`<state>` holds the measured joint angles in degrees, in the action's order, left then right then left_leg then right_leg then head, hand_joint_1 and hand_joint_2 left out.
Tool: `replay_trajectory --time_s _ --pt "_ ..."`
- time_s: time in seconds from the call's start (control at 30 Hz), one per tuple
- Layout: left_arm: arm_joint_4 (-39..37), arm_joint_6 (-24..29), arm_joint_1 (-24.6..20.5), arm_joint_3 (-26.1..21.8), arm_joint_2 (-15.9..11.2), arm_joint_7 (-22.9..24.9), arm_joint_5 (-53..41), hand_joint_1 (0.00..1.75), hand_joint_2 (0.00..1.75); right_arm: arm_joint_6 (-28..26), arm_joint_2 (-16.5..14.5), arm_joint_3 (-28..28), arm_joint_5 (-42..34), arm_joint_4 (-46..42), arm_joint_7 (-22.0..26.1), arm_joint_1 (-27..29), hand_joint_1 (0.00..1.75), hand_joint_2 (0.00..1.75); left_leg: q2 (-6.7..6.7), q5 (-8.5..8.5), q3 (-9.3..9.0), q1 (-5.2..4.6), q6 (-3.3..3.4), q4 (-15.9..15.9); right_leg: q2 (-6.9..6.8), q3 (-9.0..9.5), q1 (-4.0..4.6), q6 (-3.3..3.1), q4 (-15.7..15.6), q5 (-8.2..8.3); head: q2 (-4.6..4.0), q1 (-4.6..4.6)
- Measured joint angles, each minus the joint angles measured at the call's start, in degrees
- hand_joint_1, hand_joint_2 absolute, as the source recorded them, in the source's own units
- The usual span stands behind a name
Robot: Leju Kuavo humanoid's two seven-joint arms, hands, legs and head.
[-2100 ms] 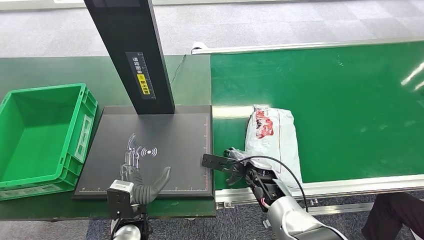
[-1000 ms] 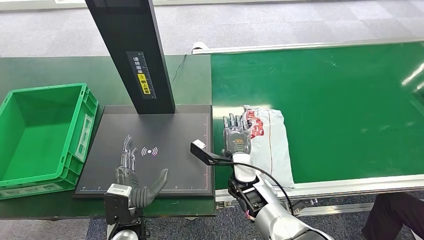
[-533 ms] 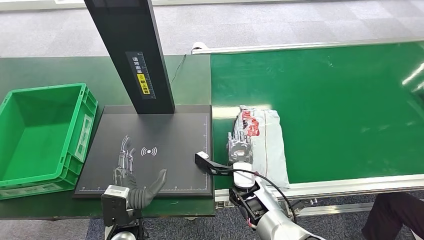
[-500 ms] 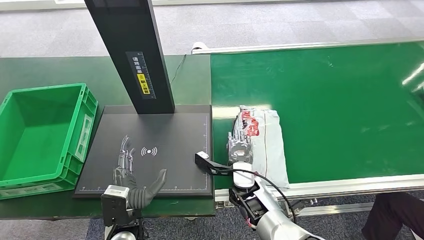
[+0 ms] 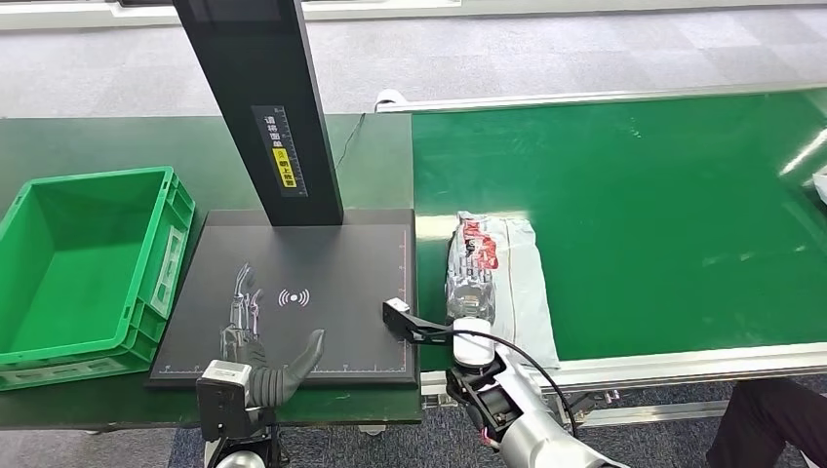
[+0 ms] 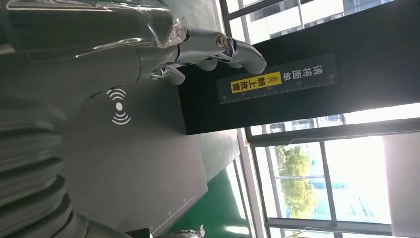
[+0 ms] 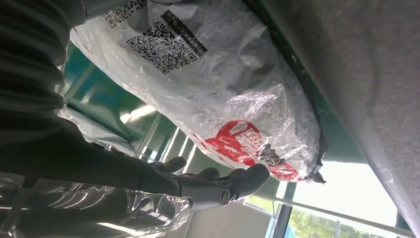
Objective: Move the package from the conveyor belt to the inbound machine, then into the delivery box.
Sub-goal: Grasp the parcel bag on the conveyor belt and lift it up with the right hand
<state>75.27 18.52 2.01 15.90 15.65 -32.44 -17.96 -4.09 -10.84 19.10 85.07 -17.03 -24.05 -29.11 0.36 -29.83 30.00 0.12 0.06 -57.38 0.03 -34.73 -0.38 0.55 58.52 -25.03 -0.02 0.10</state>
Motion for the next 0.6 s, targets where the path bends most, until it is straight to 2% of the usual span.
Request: replay_trajectory --time_s 0.23,0.27,0.37,0.4,0.6 --pt "-0.58 0.08 -0.32 0.17 0.0 -0.28 0.67 0.0 1.75 4.26 0.0 -3.96 -5.95 0.0 5.51 0.07 0.01 1.75 0.01 -0.2 -0.34 0.0 -0.02 0.0 0.01 0.35 0.01 0.02 0.01 -0.21 0.0 -0.01" --pt "-0.7 0.08 -0.41 0.19 0.0 -0.32 0.69 0.0 1.75 4.85 0.0 -4.63 -6.77 0.0 6.24 0.11 0.37 1.75 0.01 -0.21 -0.33 0.0 -0.02 0.0 0.01 0.36 0.01 0.02 0.01 -0.22 0.0 -0.01" --pt "-1.15 0.08 -0.78 0.23 0.0 -0.42 0.77 0.0 1.75 6.29 -0.01 -6.43 -8.51 0.0 7.78 0.26 1.67 1.75 -0.01 -0.24 -0.33 0.0 -0.02 0.0 0.0 0.38 0.01 0.03 0.01 -0.27 0.0 -0.01" --pt "-1.31 0.08 -0.91 0.24 0.0 -0.44 0.78 0.0 1.75 6.67 -0.01 -6.9 -8.83 0.0 8.11 0.31 1.75 1.75 -0.01 -0.26 -0.33 0.0 -0.01 0.0 0.0 0.38 0.01 0.04 0.01 -0.3 0.0 -0.01" --pt "-2.06 0.04 -1.41 0.39 0.0 -0.61 1.03 0.0 1.75 8.17 -0.04 -8.58 -9.31 0.0 8.88 0.43 1.75 1.75 -0.03 -0.41 -0.52 0.0 0.06 0.0 -0.02 0.54 0.0 0.08 0.0 -0.47 0.0 -0.01"
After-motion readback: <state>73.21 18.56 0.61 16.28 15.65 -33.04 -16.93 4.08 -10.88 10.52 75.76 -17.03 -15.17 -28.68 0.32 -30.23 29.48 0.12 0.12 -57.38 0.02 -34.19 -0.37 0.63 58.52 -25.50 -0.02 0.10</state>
